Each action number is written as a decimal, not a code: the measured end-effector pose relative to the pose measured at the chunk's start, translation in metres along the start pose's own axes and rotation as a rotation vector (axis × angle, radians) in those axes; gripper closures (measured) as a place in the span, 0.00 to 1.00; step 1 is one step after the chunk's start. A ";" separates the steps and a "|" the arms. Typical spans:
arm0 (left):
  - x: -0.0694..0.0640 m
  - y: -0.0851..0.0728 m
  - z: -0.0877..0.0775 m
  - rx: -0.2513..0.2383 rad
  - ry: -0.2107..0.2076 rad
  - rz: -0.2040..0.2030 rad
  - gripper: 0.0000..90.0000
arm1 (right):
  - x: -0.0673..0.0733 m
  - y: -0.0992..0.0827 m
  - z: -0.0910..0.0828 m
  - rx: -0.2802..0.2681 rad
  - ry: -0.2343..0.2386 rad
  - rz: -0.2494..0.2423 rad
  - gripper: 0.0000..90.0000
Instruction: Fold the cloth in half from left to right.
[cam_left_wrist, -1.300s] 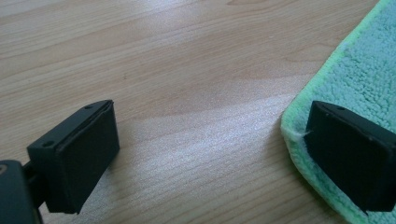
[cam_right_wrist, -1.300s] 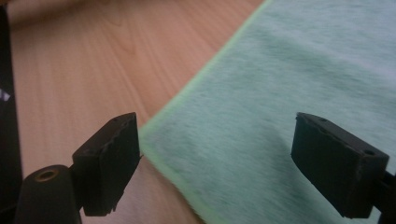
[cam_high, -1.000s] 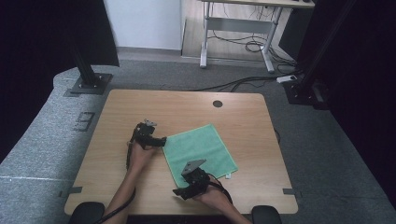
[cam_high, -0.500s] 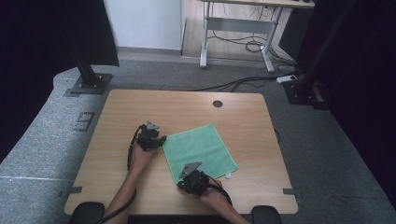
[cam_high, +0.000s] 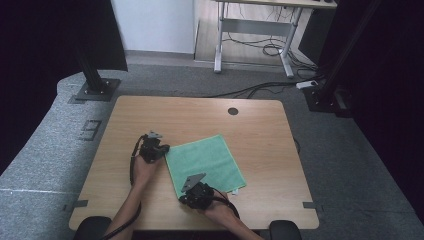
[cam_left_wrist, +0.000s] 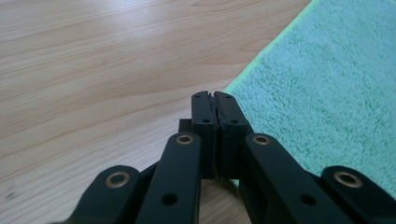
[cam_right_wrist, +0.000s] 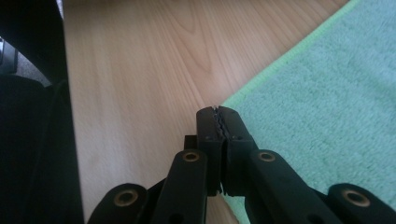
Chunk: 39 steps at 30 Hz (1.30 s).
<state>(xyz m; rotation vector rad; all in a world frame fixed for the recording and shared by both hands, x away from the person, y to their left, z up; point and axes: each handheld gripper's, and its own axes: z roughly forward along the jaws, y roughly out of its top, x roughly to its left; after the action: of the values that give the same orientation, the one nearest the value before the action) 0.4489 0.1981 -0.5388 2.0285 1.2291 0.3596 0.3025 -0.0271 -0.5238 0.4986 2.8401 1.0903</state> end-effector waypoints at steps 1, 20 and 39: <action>0.001 0.001 -0.002 -0.001 -0.001 -0.003 0.97 | 0.002 0.002 0.000 -0.003 0.001 -0.009 0.97; -0.024 0.045 0.001 -0.067 -0.020 0.076 0.97 | -0.017 -0.011 -0.051 -0.075 -0.096 0.039 0.97; -0.071 0.085 0.040 -0.075 -0.062 0.163 0.97 | -0.043 -0.053 -0.088 -0.116 -0.175 0.133 0.97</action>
<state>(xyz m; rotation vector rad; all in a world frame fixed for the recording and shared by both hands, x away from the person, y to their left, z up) 0.4905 0.0960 -0.4980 2.0647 1.0007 0.4113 0.3136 -0.1339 -0.4955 0.7426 2.6086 1.1610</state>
